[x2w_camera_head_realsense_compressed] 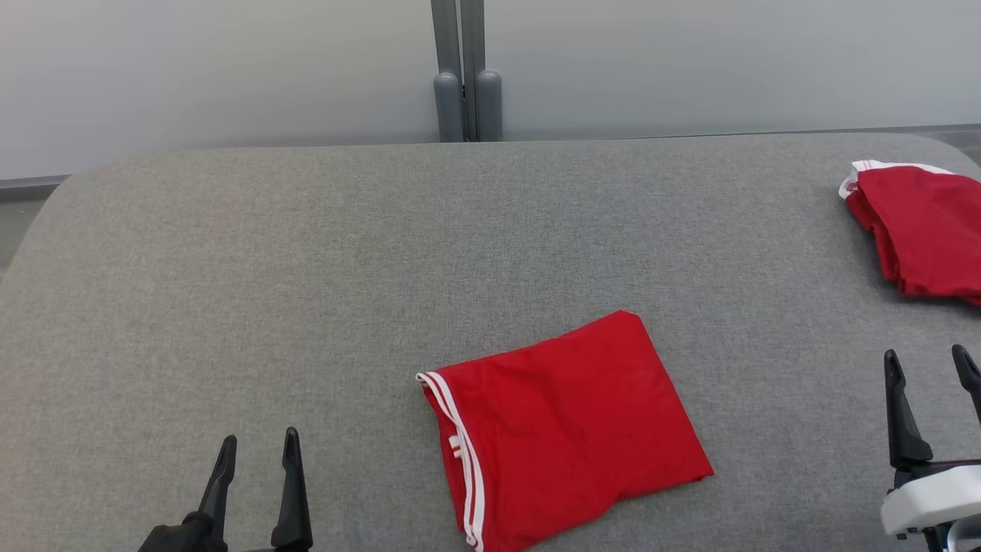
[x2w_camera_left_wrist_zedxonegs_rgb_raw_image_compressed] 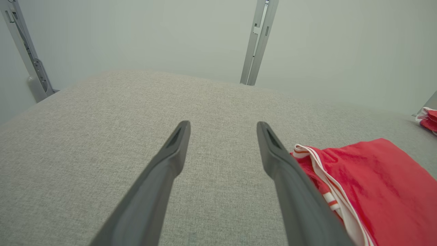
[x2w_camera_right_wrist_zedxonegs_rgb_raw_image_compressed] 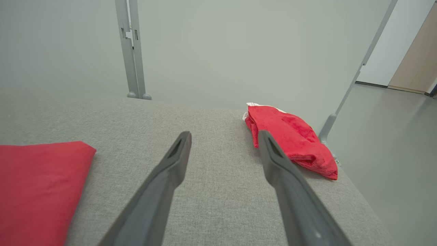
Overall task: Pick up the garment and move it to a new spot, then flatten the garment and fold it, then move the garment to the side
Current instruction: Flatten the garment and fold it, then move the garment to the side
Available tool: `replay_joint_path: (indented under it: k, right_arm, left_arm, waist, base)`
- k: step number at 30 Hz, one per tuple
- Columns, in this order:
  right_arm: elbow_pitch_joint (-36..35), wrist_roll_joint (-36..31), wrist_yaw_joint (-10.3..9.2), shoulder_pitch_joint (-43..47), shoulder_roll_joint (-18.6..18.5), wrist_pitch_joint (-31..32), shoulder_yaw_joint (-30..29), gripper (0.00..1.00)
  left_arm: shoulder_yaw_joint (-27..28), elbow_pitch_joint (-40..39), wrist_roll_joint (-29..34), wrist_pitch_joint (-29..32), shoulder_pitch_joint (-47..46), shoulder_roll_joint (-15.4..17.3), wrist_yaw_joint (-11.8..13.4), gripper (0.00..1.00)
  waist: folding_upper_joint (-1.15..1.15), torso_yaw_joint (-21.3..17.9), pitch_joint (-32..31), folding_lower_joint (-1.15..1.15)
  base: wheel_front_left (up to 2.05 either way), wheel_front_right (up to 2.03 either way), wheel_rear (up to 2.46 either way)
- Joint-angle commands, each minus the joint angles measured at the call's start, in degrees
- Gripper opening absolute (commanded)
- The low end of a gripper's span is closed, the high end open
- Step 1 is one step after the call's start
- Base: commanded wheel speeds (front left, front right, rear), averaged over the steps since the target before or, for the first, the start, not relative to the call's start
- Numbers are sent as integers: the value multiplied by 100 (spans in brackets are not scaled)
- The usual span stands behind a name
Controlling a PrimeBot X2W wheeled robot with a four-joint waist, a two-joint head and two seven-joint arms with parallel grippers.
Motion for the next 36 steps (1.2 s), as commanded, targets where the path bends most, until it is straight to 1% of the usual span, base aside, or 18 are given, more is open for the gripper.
replay_joint_path:
  k: [1, 9, 11, 13, 15, 17, 18, 19, 21, 22, 23, 24, 28, 33, 34, 35, 36]
  right_arm:
    - [-34, 2, -6, 98, 48, -23, 40, 100]
    - [11, 113, -6, 171, 193, -24, 191, 100]
    - [49, 298, -6, 21, 325, -24, 146, 100]
    - [38, 523, -3, -210, 320, -24, 395, 100]
    - [30, 917, -5, -457, 269, 40, 654, 100]
    - [-37, 1315, -3, -750, 111, 499, 1119, 100]
    - [-30, 1474, -5, -887, 37, 808, 1254, 100]
    - [23, 1645, -7, -1027, -53, 1262, 1415, 100]
    - [98, 1887, -3, -1277, -149, 1998, 1761, 100]
    - [226, 1932, -5, -1365, -200, 2348, 1824, 100]
    - [305, 1945, -5, -1421, -249, 2604, 1961, 100]
    - [424, 2058, -4, -1461, -212, 2879, 2104, 100]
    - [845, 2252, -4, -1536, -177, 3524, 2306, 100]
    - [1169, 2501, -3, -1644, -86, 3768, 2439, 100]
    - [1229, 2632, -4, -1734, -57, 3769, 2449, 49]
    - [1260, 2705, -3, -1799, -49, 3785, 2479, 6]
    - [1296, 2835, -3, -1891, -34, 3808, 2495, 0]
  left_arm:
    - [27, 34, 29, -14, -2, 13, -19, 100]
    - [-1, 76, 44, -15, -113, 13, -30, 100]
    - [-14, 49, 52, -15, -137, 14, -43, 100]
    - [6, 4, 51, -14, -155, 13, -24, 100]
    - [2, -36, 58, -15, -191, 13, -26, 100]
    - [-39, -61, 53, -14, -212, 12, -12, 100]
    - [-54, -61, 35, -14, -224, 13, 1, 100]
    - [-83, -45, 9, -14, -245, 13, 24, 100]
    - [-167, -3, -23, -14, -284, 12, 39, 100]
    - [-209, 20, -32, -15, -303, 14, 39, 100]
    - [-250, 42, -64, -14, -317, 13, 52, 100]
    - [-282, 56, -103, -15, -328, 13, 66, 100]
    - [-391, 80, -127, -14, -368, 13, 106, 100]
    - [-437, 51, -188, -15, -423, 13, 172, 100]
    - [-427, 31, -193, -14, -432, 13, 183, 100]
    - [-418, 21, -196, -15, -425, 13, 194, 100]
    - [-410, 17, -197, -15, -416, 13, 188, 100]
  waist:
    - [0, -14, -10, 0]
    - [0, 0, 13, 0]
    - [0, 40, 50, 0]
    - [0, 66, 113, 0]
    - [0, 108, 179, 0]
    - [0, 161, 245, 0]
    - [0, 188, 282, 0]
    - [0, 219, 318, 0]
    - [0, 289, 365, 0]
    - [0, 340, 378, 0]
    - [0, 390, 381, 0]
    - [0, 446, 374, 0]
    - [0, 624, 403, 0]
    - [0, 705, 469, 0]
    - [0, 687, 503, 0]
    - [0, 661, 528, 0]
    - [0, 621, 559, 0]
  base:
    - [0, 0, 0]
    - [0, 0, 0]
    - [0, 0, 0]
    - [0, 0, 0]
    - [0, 0, 0]
    - [0, 0, 0]
    - [0, 0, 0]
    - [0, 0, 0]
    - [0, 0, 0]
    - [0, 0, 0]
    - [0, 0, 0]
    - [0, 0, 0]
    - [0, 0, 0]
    - [0, 0, 0]
    - [0, 0, 0]
    - [0, 0, 0]
    - [0, 0, 0]
